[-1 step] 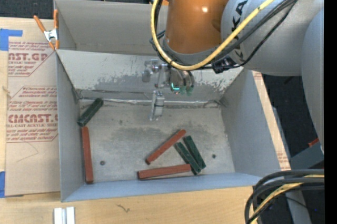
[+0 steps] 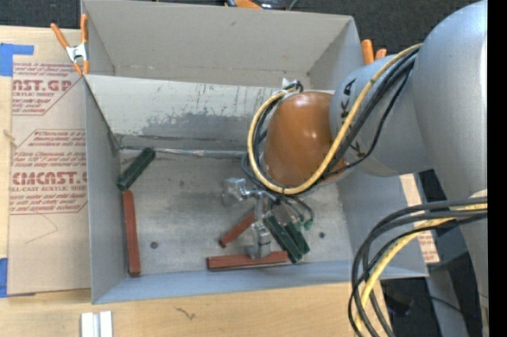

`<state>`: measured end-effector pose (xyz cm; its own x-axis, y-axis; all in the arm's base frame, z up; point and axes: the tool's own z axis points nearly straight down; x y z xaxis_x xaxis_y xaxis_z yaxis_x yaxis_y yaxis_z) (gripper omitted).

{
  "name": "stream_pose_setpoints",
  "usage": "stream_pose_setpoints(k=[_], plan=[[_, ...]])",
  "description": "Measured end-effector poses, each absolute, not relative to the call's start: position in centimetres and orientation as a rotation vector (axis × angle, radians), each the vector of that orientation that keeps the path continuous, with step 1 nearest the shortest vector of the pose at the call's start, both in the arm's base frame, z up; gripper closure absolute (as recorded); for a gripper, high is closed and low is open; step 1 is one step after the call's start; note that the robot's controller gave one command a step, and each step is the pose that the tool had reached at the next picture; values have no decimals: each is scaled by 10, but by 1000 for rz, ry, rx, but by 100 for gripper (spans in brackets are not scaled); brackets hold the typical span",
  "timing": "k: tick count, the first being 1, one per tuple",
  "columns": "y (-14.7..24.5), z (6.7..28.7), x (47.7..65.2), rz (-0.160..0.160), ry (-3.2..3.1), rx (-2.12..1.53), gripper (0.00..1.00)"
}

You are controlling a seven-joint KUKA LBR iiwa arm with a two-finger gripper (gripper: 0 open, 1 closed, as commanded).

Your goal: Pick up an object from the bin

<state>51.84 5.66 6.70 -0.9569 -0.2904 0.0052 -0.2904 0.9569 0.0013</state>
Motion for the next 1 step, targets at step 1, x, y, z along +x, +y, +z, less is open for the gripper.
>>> stream_pose_setpoints(k=[1], plan=[[56, 101, 481, -2, -3107, 461, 0]])
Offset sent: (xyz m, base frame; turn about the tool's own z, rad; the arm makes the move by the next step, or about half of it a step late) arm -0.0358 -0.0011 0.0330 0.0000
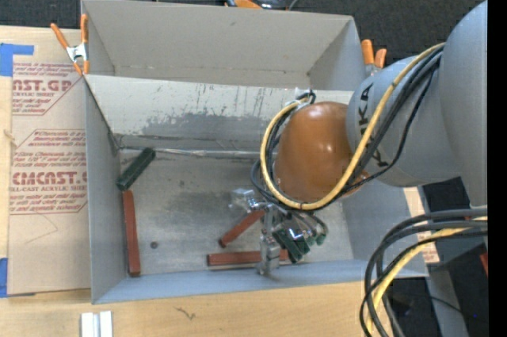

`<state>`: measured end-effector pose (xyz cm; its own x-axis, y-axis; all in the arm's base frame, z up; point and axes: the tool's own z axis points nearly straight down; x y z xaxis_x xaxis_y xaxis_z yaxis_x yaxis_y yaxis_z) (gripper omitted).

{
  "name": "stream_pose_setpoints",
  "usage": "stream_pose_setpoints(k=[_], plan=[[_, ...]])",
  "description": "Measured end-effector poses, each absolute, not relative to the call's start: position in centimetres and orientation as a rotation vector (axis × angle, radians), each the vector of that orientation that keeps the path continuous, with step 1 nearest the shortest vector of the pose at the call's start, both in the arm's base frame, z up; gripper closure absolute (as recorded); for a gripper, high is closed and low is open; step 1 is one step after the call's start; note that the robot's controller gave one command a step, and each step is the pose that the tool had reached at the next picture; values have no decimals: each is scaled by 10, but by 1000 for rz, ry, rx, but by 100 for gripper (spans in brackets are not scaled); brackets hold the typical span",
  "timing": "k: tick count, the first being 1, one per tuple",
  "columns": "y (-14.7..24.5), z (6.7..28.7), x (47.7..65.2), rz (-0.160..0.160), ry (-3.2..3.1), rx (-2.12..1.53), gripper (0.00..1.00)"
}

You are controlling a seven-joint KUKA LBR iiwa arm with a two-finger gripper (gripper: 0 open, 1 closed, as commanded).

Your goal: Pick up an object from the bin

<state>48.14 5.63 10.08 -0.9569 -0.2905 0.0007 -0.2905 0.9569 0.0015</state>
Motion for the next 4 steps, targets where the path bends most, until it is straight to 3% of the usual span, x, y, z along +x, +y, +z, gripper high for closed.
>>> stream_pose_setpoints(k=[1, 2, 3, 4], plan=[[56, 99, 483, -2, -3108, 455, 0], [54, 70, 485, -2, -3131, 328, 0], [54, 71, 487, -2, -3130, 327, 0], [55, 72, 487, -2, -3129, 330, 100]])
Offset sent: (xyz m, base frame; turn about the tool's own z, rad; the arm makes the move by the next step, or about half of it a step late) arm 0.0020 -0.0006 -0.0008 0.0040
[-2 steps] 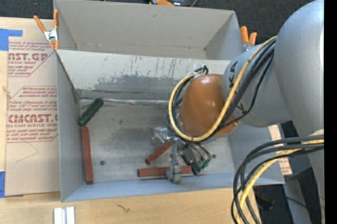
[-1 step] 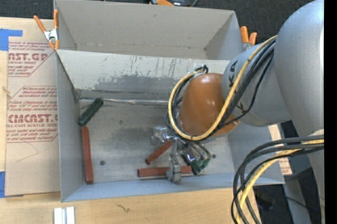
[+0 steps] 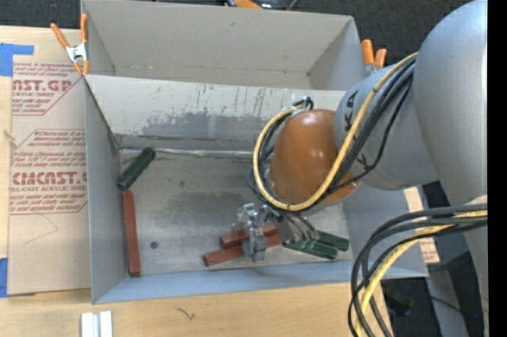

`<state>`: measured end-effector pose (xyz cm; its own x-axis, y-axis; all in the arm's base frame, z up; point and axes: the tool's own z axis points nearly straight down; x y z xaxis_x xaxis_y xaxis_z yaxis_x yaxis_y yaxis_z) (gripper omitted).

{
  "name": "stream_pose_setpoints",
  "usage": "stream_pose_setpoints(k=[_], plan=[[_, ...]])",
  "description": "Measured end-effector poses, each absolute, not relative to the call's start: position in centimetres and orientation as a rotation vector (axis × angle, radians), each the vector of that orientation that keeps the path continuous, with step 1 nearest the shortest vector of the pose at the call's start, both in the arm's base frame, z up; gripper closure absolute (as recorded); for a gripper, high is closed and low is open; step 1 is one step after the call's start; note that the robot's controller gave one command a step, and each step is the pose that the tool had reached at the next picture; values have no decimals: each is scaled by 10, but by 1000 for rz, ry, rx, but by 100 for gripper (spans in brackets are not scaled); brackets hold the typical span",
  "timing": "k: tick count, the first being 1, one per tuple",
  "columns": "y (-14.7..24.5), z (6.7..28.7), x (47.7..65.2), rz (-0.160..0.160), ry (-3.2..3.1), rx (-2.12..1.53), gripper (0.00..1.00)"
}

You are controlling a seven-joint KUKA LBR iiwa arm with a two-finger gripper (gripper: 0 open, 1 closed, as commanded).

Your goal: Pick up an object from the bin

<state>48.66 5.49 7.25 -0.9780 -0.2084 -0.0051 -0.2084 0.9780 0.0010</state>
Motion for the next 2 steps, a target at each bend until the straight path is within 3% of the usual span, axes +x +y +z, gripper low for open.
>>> stream_pose_setpoints(k=[1, 2], plan=[[56, 124, 488, 0, 3120, -329, 100], [56, 133, 488, 0, 3123, -330, 100]])
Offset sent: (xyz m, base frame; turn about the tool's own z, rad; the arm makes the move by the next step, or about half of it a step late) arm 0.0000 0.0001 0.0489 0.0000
